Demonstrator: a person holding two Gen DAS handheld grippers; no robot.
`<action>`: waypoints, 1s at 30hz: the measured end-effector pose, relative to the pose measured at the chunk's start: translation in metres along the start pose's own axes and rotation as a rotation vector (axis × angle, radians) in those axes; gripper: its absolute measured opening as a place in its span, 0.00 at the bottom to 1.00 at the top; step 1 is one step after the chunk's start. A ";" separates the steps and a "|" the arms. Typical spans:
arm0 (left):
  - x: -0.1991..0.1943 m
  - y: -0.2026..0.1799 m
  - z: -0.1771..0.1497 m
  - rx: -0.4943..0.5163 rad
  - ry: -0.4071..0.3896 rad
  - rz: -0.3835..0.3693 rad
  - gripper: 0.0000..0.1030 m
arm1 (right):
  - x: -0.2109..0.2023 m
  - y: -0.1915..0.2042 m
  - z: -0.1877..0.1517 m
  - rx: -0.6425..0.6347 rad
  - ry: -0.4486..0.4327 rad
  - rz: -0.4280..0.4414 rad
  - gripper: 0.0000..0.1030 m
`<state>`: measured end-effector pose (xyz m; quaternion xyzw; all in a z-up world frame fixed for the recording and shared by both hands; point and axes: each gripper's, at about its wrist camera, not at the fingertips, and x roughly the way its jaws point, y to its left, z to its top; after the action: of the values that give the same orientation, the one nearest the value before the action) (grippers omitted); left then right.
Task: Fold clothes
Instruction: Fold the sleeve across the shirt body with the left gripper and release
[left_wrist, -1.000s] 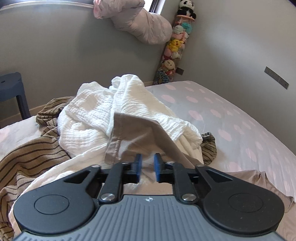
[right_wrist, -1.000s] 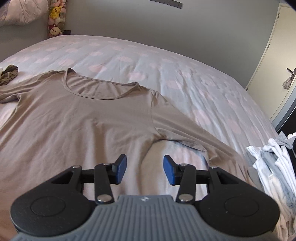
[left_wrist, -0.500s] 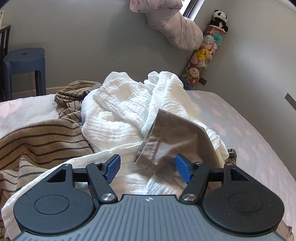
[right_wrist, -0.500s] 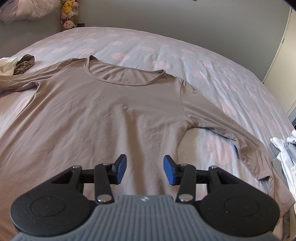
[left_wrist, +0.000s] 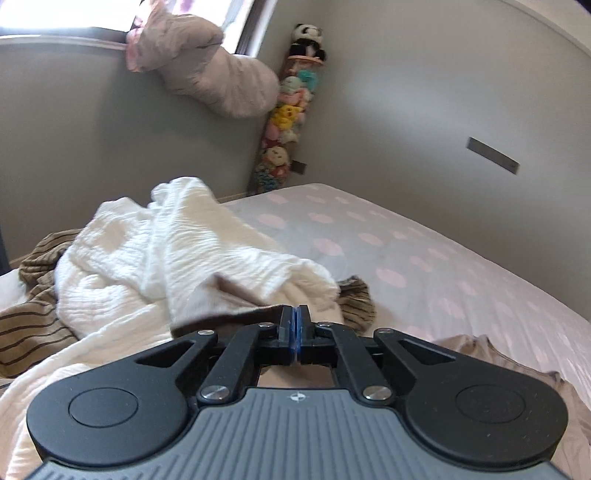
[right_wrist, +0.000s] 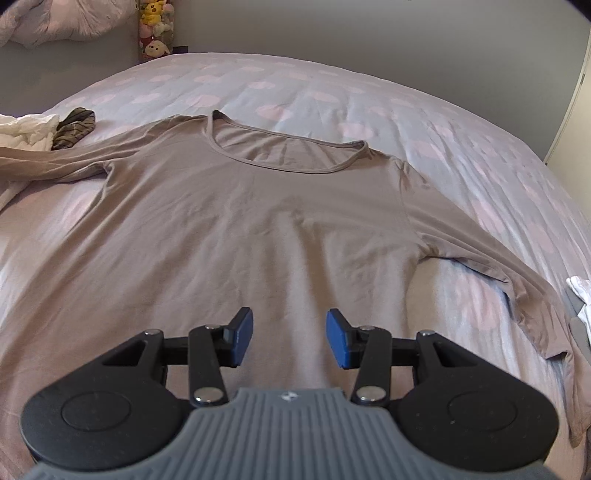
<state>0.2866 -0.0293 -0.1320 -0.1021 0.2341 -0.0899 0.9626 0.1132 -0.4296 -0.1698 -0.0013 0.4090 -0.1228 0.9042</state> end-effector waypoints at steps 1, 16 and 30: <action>-0.001 -0.010 -0.002 0.033 0.007 -0.031 0.00 | -0.001 0.005 0.002 -0.003 0.002 0.015 0.46; 0.006 -0.130 -0.097 0.606 0.390 -0.456 0.00 | -0.006 0.046 0.005 -0.039 0.031 0.142 0.46; -0.001 -0.133 -0.123 0.687 0.522 -0.510 0.38 | 0.002 0.079 0.024 -0.099 -0.005 0.311 0.46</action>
<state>0.2113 -0.1766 -0.2064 0.1929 0.3917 -0.4167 0.7973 0.1493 -0.3553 -0.1636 0.0174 0.4077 0.0391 0.9121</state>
